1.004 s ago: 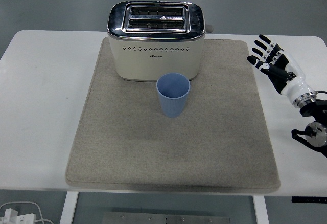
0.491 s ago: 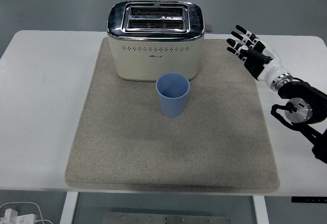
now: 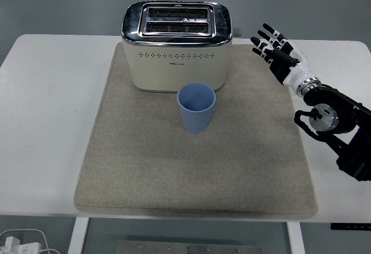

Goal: Put the water cup in front of the bread machine

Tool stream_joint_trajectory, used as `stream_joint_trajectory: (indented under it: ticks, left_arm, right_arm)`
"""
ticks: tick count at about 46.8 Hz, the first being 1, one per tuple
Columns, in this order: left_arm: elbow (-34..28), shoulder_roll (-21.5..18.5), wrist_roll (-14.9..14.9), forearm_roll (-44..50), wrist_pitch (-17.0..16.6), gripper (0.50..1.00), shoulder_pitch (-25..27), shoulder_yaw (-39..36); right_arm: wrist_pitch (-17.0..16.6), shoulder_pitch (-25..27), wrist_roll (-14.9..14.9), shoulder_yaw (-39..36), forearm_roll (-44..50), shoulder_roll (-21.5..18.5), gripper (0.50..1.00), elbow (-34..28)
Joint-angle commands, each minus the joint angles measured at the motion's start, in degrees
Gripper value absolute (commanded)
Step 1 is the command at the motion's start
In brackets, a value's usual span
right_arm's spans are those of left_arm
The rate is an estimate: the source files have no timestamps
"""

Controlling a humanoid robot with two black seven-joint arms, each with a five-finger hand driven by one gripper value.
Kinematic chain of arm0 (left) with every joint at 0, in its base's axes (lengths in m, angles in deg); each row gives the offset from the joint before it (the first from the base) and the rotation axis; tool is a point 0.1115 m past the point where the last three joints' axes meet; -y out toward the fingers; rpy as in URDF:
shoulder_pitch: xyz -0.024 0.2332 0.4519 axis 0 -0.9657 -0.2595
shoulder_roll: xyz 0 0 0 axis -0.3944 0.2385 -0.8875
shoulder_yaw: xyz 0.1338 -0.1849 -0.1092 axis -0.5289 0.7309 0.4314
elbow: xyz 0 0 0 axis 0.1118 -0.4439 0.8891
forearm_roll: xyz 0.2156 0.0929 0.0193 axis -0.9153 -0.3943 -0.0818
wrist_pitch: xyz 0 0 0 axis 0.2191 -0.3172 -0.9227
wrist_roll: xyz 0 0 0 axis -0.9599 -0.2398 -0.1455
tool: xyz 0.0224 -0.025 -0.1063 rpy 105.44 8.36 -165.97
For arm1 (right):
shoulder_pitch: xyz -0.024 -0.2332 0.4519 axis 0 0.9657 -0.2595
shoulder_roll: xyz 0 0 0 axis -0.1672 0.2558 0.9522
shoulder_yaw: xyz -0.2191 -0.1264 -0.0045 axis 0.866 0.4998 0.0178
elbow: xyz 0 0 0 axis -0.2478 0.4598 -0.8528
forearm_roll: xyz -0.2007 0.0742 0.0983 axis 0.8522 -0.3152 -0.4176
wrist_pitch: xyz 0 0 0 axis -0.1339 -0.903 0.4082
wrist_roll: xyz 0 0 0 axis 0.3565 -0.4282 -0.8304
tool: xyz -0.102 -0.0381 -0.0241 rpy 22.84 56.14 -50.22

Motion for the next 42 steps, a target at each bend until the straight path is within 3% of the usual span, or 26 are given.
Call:
stream_joint_trajectory:
  ticks: [1,10,32,42]
  left_arm:
    - [0.09,0.0,0.0,0.05,-0.01,1.0,0.0,0.0]
    - [0.09,0.0,0.0,0.05,-0.01,1.0,-0.09,0.0]
    - [0.18,0.0,0.0,0.05,-0.01,1.0,-0.09,0.0]
    - [0.35,0.0,0.0,0.05,-0.01,1.0,-0.09,0.0]
  right_arm:
    - [-0.22,-0.6,-0.03,-0.05,0.0,-0.22,0.93,-0.83]
    - [-2.85,-0.69,-0.03,-0.05,0.0,-0.14,0.93,-1.27]
    - [-3.56,-0.95,-0.11,0.39,0.0,-0.22,0.93,-3.21]
    - [-5.67,-1.04,-0.03,0.04,0.09,-0.14,0.93,-3.21]
